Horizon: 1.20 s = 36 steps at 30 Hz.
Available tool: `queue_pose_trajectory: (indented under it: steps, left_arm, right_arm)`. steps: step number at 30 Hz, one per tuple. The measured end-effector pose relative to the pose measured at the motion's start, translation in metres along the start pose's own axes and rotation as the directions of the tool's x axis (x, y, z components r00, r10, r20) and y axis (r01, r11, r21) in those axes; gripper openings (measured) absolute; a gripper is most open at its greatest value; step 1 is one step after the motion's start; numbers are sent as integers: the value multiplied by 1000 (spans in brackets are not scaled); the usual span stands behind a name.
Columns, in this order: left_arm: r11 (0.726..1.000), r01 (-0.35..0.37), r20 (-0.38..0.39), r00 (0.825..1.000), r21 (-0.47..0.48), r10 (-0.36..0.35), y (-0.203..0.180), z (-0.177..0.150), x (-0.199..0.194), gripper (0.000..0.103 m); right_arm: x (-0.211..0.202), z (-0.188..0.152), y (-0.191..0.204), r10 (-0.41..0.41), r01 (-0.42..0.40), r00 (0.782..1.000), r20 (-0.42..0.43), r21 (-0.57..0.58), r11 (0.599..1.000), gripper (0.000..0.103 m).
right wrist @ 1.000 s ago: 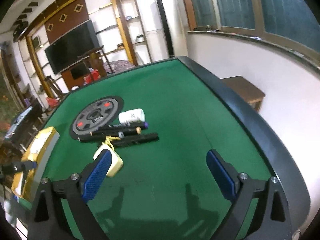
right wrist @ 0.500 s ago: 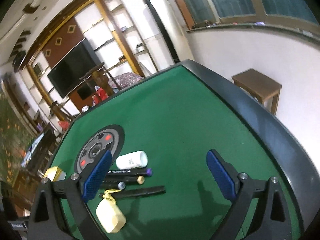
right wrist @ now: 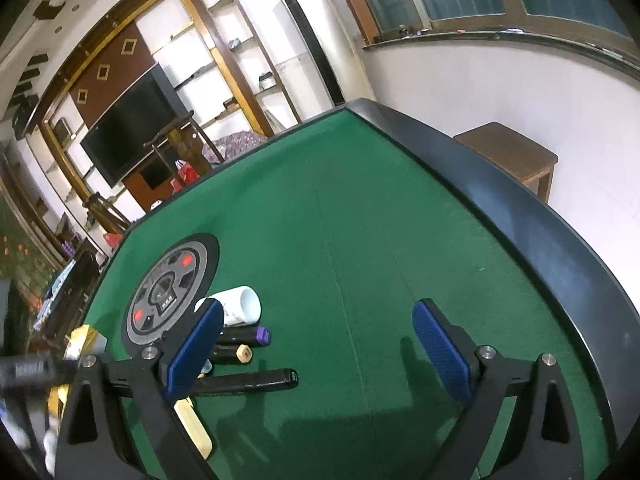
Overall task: Organize rigid objects
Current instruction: 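Lower the left tool onto the black marker pens beside the white bottle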
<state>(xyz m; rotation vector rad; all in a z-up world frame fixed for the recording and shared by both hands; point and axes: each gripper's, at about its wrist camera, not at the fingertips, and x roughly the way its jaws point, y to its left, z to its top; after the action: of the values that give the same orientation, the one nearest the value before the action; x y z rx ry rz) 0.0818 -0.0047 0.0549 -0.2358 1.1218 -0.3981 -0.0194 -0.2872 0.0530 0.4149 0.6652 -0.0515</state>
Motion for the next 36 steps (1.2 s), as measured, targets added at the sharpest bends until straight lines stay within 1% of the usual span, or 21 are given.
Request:
queue_pose_trajectory:
  steps: [3, 6, 8, 9, 10, 14, 16, 19, 20, 22, 23, 26, 27, 29, 32, 33, 36]
  left_arm:
    - [998, -36, -20, 999, 51, 37, -16, 19, 25, 64]
    - [991, -93, -47, 994, 94, 98, -26, 30, 50, 64]
    - [987, -112, -71, 990, 116, 121, -28, 32, 65, 64]
    - [978, -144, -37, 988, 149, 151, -33, 32, 65, 67]
    - [974, -154, -43, 986, 164, 163, -35, 31, 67, 68]
    - [965, -156, -42, 985, 212, 169, -37, 20, 61, 71]
    - [961, -159, -51, 983, 228, 175, -35, 13, 57, 71]
    - [947, -162, -63, 981, 277, 186, -34, 0, 47, 71]
    - [943, -157, -73, 980, 293, 186, -33, -12, 42, 71]
    - [938, -155, -99, 976, 311, 194, -31, -21, 39, 71]
    - [932, -155, -116, 972, 326, 202, -28, -29, 36, 71]
    - [900, -194, -106, 962, 390, 254, -27, -48, 29, 71]
    - [896, -196, -108, 960, 398, 258, -26, -56, 23, 71]
    - [906, -174, -129, 962, 385, 240, -23, -65, 16, 69]
    - [935, -116, -125, 978, 334, 166, -14, -70, -10, 69]
    - [945, -99, -110, 984, 312, 139, -10, -71, -23, 69]
    - [964, -78, -49, 994, 252, 93, 0, -75, -57, 70]
  right_arm:
    - [1, 0, 3, -15, 15, 1000, 2, -27, 1000, 95]
    - [6, -1, 7, -25, 24, 1000, -13, -49, 999, 95]
    - [8, -3, 9, -33, 32, 999, -18, -60, 998, 95]
    - [8, -3, 10, -35, 34, 999, -20, -64, 997, 95]
    - [9, -3, 10, -39, 38, 999, -22, -67, 997, 95]
    - [12, -1, 10, -46, 44, 999, -28, -71, 996, 95]
    - [12, -2, 9, -50, 47, 998, -34, -74, 996, 95]
    - [14, -5, 10, -52, 48, 998, -41, -81, 996, 95]
    - [14, -4, 10, -52, 48, 998, -45, -84, 995, 95]
    - [14, -4, 11, -58, 54, 997, -43, -89, 995, 95]
    - [14, -5, 11, -62, 58, 997, -40, -94, 994, 95]
    - [15, -5, 12, -66, 62, 997, -43, -97, 993, 95]
    - [15, -5, 12, -65, 61, 997, -44, -95, 994, 95]
    - [15, -5, 11, -63, 59, 997, -49, -91, 994, 95]
    - [16, -5, 11, -62, 58, 997, -51, -88, 994, 95]
    - [16, -5, 11, -63, 59, 997, -50, -87, 994, 95]
    - [17, -6, 10, -59, 55, 997, -54, -80, 995, 95]
